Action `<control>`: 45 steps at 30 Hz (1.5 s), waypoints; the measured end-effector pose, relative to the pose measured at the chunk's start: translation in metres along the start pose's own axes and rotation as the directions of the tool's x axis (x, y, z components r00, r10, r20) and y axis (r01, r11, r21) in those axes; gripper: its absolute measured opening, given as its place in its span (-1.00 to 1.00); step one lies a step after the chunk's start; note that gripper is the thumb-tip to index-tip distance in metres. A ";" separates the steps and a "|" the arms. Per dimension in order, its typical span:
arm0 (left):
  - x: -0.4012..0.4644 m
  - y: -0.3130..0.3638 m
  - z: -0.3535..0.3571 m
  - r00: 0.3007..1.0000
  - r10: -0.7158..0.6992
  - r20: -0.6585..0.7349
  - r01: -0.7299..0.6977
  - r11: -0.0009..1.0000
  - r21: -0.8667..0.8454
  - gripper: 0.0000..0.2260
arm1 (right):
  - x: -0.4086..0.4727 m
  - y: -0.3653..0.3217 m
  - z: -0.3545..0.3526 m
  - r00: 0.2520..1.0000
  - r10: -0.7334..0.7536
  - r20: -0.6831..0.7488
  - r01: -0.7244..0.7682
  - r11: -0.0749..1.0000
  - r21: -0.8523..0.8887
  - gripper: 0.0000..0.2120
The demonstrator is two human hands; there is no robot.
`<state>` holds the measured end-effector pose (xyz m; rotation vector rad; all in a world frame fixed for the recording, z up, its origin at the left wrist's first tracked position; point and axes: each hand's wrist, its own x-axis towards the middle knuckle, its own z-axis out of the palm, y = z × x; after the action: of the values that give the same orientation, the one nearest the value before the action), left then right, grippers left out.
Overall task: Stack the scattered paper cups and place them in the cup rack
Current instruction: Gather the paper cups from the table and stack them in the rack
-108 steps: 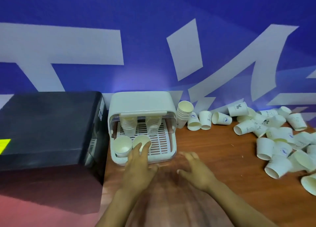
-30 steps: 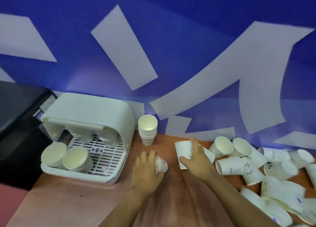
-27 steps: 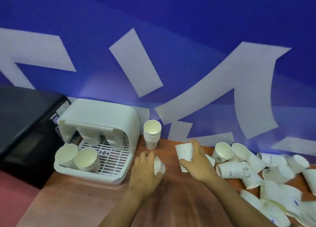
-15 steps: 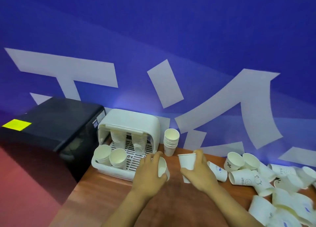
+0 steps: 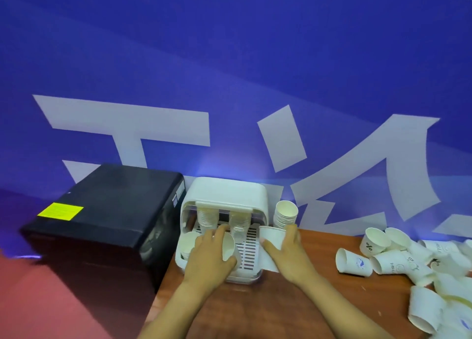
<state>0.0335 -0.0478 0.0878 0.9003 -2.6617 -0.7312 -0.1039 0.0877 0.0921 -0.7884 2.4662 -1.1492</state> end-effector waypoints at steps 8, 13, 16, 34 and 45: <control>0.022 -0.076 -0.047 1.000 -0.009 0.024 0.008 0.999 0.043 -0.39 | 0.001 -0.030 0.066 0.998 -0.057 0.038 0.060 0.993 -0.106 -0.38; 0.035 -0.105 -0.055 0.998 0.015 0.057 -0.018 0.999 0.048 -0.38 | 0.009 -0.044 0.097 0.998 -0.054 0.029 0.058 0.985 -0.163 -0.25; 0.044 -0.114 -0.053 0.996 0.016 0.085 -0.019 0.999 0.034 -0.36 | 0.015 -0.052 0.112 0.998 -0.066 0.012 0.067 0.982 -0.177 -0.21; 0.085 -0.126 0.000 0.977 0.035 0.209 -0.054 0.995 0.087 -0.42 | 0.058 -0.026 0.156 0.994 0.042 0.099 -0.021 0.979 -0.203 -0.20; 0.085 -0.134 0.016 0.971 -0.003 0.237 -0.018 0.996 0.088 -0.37 | 0.062 -0.012 0.163 0.987 0.077 0.142 -0.042 0.971 -0.236 -0.16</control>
<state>0.0278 -0.1862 0.0090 0.8735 -2.9270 -0.7665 -0.0708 -0.0539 -0.0042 -0.8245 2.5059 -0.7580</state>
